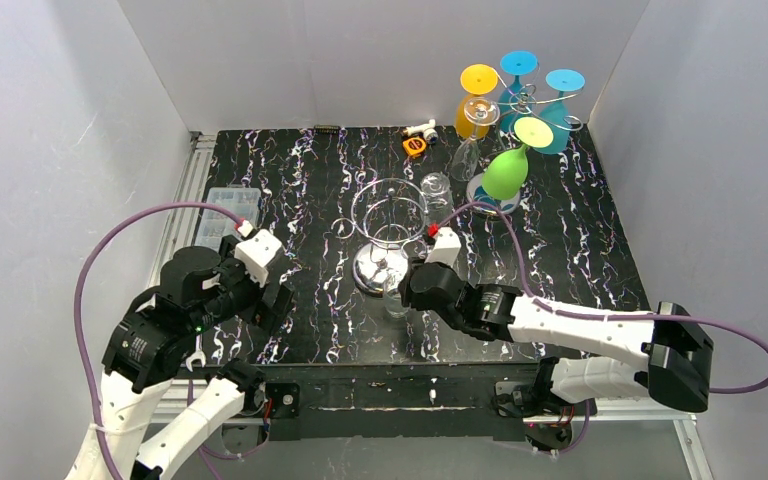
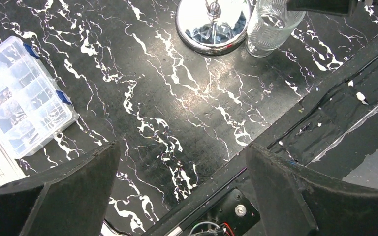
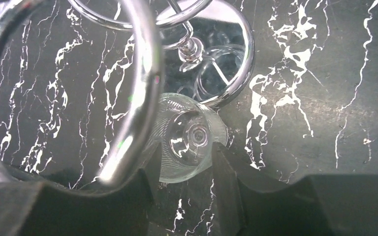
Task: Place the wine glass upside down on the wine glass rack
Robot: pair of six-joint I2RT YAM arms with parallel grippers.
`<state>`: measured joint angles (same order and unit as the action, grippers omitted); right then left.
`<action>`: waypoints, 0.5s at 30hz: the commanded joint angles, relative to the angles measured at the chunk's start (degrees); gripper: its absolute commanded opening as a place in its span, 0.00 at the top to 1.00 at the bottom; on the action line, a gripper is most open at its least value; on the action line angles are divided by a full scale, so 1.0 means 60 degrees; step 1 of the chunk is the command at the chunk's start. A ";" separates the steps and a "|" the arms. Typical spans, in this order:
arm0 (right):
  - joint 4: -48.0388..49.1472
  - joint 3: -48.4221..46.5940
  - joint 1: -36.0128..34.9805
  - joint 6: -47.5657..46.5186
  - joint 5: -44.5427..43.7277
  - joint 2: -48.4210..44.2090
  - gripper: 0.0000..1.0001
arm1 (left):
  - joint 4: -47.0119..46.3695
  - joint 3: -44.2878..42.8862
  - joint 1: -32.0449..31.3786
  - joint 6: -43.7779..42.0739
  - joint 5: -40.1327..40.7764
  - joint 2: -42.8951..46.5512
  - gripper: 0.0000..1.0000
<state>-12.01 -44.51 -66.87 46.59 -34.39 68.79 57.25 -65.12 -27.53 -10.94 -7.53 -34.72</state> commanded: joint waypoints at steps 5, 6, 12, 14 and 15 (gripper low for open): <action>-0.0458 0.0659 -0.0572 0.0736 -0.0655 -0.0220 0.58 | 0.0258 -0.0549 0.0043 -0.0156 -0.0377 -0.0271 0.02; -0.0562 0.0712 -0.0648 0.0817 -0.0695 -0.0328 0.59 | 0.0247 -0.0556 0.0047 -0.0142 -0.0416 -0.0297 0.02; -0.0951 0.0595 -0.0779 0.0518 -0.1091 -0.0779 0.38 | 0.0153 -0.0615 0.0046 -0.0012 -0.0552 -0.0435 0.02; -0.1078 0.0239 -0.0779 0.0147 -0.1346 -0.0811 0.34 | 0.0094 -0.0621 0.0045 0.0025 -0.0561 -0.0439 0.02; -0.1192 0.0030 -0.0779 -0.0025 -0.1505 -0.0796 0.34 | 0.0091 -0.0629 0.0036 0.0029 -0.0572 -0.0439 0.02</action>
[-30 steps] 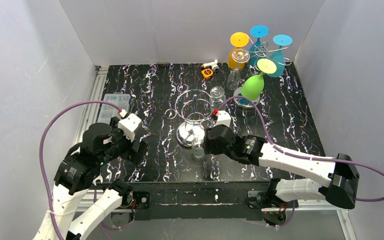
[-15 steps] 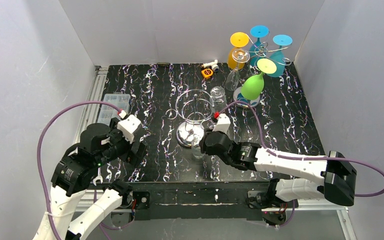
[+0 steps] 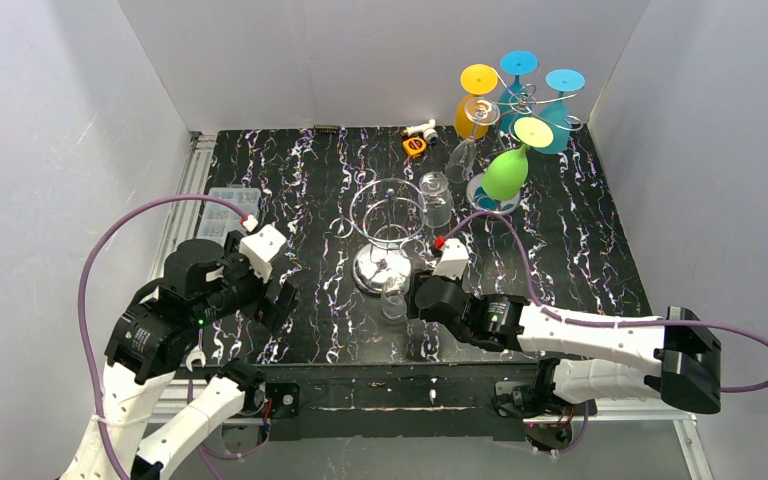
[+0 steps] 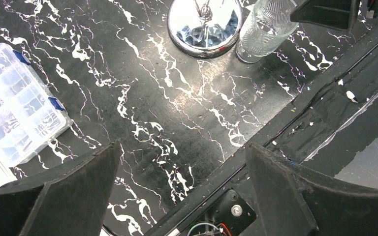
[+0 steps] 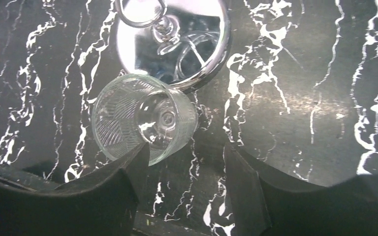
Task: Place the wine glass upside down on the wine glass rack
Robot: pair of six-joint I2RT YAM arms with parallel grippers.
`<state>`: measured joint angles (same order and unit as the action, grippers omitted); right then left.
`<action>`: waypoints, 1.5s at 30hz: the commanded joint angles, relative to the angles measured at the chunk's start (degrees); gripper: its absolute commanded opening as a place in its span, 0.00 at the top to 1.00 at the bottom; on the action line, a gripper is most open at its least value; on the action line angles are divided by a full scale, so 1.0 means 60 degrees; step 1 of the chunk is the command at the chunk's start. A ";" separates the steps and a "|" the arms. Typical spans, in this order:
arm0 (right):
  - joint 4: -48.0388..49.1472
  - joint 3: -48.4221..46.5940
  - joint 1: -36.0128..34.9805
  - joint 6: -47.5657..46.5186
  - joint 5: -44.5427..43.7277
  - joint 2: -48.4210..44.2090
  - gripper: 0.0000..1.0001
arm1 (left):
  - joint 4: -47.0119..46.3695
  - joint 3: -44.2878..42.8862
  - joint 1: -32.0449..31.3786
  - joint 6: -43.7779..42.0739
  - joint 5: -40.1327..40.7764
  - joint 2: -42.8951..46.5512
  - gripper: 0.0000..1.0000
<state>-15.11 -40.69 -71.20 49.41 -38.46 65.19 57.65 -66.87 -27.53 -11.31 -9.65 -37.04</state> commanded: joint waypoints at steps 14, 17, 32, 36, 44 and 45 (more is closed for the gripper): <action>-0.1556 -0.2317 -0.0057 -0.1912 -0.0872 -0.1539 0.41 | -0.2050 0.0202 0.0039 -0.1738 -0.0537 -0.0501 0.08; -0.2476 -0.3468 -0.0057 -0.2206 -0.0810 -0.1000 0.47 | -0.2819 0.0197 0.0043 -0.2628 -0.0424 -0.1044 0.12; -0.4016 -0.5281 0.0516 -0.2682 -0.0360 0.0184 0.53 | -0.3467 -0.0478 0.0062 -0.4399 -0.1633 -0.2885 0.20; -0.3735 -0.5142 0.0991 -0.2855 0.0083 0.0256 0.54 | -0.3697 -0.0312 0.0062 -0.4980 -0.1859 -0.3123 0.24; -0.3165 -0.5115 0.1993 -0.3305 0.1018 0.0651 0.59 | -0.3683 -0.0480 0.0054 -0.5463 -0.2002 -0.3787 0.30; -0.3121 -0.5139 0.2025 -0.3354 0.1061 0.0719 0.59 | -0.3696 -0.0516 0.0061 -0.5457 -0.2053 -0.3832 0.30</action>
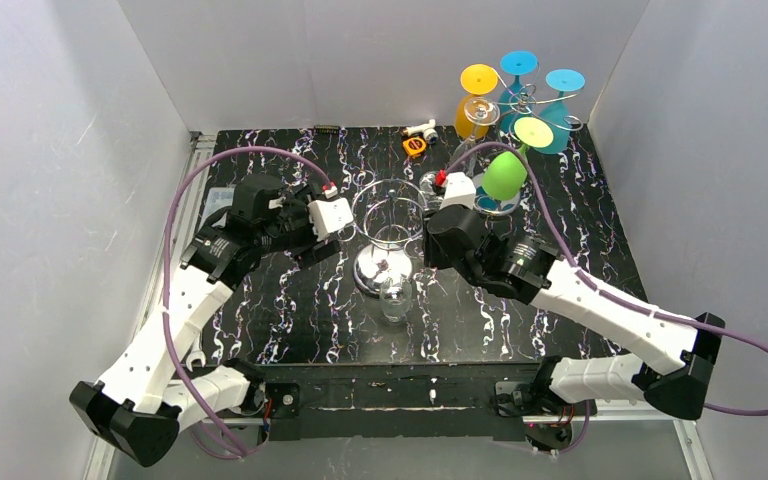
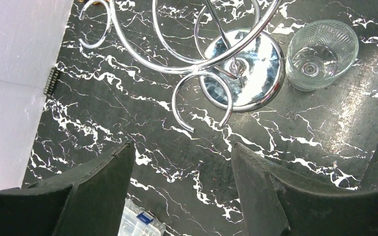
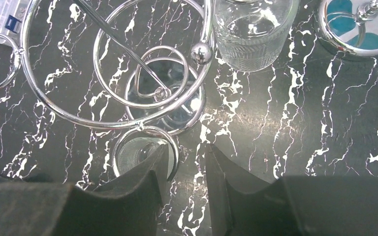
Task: Place the wine glass upside down on the wine glass rack
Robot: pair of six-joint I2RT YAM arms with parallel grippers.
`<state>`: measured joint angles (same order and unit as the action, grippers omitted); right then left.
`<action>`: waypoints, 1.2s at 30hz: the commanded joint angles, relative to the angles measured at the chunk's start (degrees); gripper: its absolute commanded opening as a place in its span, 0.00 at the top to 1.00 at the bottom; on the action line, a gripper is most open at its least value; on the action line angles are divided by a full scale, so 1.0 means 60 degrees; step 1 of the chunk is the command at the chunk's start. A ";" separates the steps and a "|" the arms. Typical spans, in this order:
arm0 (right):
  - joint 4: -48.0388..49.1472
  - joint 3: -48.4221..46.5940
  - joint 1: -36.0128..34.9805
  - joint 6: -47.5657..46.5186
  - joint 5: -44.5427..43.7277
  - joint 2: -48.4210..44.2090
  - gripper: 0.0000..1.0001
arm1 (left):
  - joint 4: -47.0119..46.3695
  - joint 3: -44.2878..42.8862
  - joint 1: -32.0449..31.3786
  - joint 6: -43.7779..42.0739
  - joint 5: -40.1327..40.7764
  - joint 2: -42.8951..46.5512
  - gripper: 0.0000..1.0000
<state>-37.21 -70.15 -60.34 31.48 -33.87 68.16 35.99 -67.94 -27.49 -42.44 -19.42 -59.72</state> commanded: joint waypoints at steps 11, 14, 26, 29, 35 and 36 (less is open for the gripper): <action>0.0759 -0.0349 0.0553 -0.0701 0.0430 0.0454 0.63 | 0.0313 -0.0334 0.0041 0.0264 -0.1734 -0.0131 0.34; 0.0822 -0.0341 0.0813 -0.0803 0.0570 0.0454 0.64 | 0.0477 -0.0227 0.0026 0.0470 -0.2064 -0.0060 0.33; 0.0856 -0.0465 0.1223 -0.1472 0.0562 0.0589 0.71 | 0.1041 -0.0390 -0.0090 0.0379 -0.2674 -0.0240 0.31; 0.0871 -0.0436 0.1356 -0.1649 0.0575 0.0529 0.71 | 0.1022 -0.0343 -0.0183 0.0309 -0.2879 -0.0198 0.31; 0.0850 -0.0288 0.1531 -0.2043 0.0505 0.0322 0.71 | 0.1026 -0.0337 -0.0330 0.0258 -0.2991 -0.0236 0.31; 0.0851 -0.0257 0.1564 -0.2131 0.0503 0.0292 0.71 | 0.1020 -0.0344 -0.0382 0.0272 -0.3022 -0.0231 0.31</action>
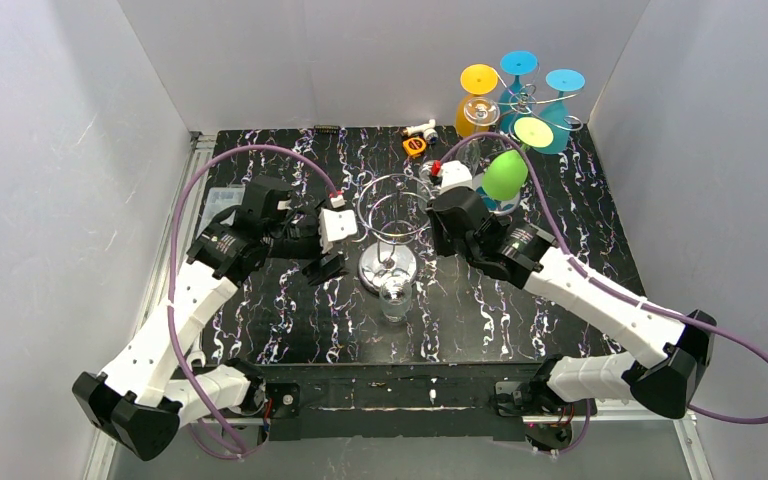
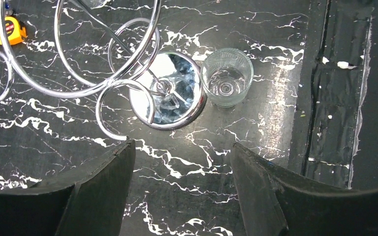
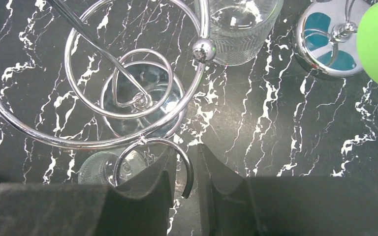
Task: Place the wine glass upside down on the wine glass rack
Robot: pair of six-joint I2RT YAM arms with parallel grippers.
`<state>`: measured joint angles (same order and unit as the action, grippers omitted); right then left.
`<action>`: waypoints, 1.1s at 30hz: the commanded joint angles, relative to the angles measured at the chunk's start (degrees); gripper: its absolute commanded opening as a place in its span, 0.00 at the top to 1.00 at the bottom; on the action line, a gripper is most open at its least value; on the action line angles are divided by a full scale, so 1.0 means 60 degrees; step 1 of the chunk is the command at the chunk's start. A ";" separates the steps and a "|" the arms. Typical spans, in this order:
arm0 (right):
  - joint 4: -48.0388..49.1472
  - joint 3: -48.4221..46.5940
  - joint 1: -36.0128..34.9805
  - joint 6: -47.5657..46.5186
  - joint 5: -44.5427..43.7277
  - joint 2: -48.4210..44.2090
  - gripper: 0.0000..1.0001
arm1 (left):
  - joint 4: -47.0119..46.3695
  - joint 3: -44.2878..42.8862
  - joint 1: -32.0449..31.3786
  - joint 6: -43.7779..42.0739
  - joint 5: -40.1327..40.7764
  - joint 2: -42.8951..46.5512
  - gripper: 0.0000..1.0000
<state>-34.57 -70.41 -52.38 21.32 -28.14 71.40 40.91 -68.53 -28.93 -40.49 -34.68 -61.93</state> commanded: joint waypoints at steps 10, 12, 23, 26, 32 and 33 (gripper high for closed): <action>-0.0331 -0.0590 0.0336 -0.0833 -0.0077 -0.0902 0.36 | 0.0322 0.0044 -0.0613 0.0240 0.0189 0.1088 0.30; -0.0889 -0.1065 0.0323 -0.0733 0.0182 -0.1195 0.30 | 0.0446 0.0086 -0.0613 0.0885 0.0816 0.1678 0.28; -0.0146 0.0434 -0.4834 0.2249 -0.1927 -0.0291 0.28 | 0.1996 0.0563 -0.0615 0.2976 0.4322 0.4614 0.02; 0.0275 0.0542 -0.5128 0.2007 -0.1879 0.0319 0.29 | 0.2484 0.0525 -0.0613 0.2908 0.4333 0.4844 0.02; 0.1360 0.1056 -0.5151 0.1329 -0.1878 0.0972 0.30 | 0.2744 0.0440 -0.0613 0.3178 0.4998 0.5118 0.02; 0.1518 0.1124 -0.5136 0.1215 -0.1897 0.1038 0.30 | 0.2773 0.0511 -0.0613 0.3277 0.5103 0.5209 0.02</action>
<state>-32.67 -65.43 -83.29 30.98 -36.80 76.93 55.00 -65.19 -32.40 -23.33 -7.94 -31.66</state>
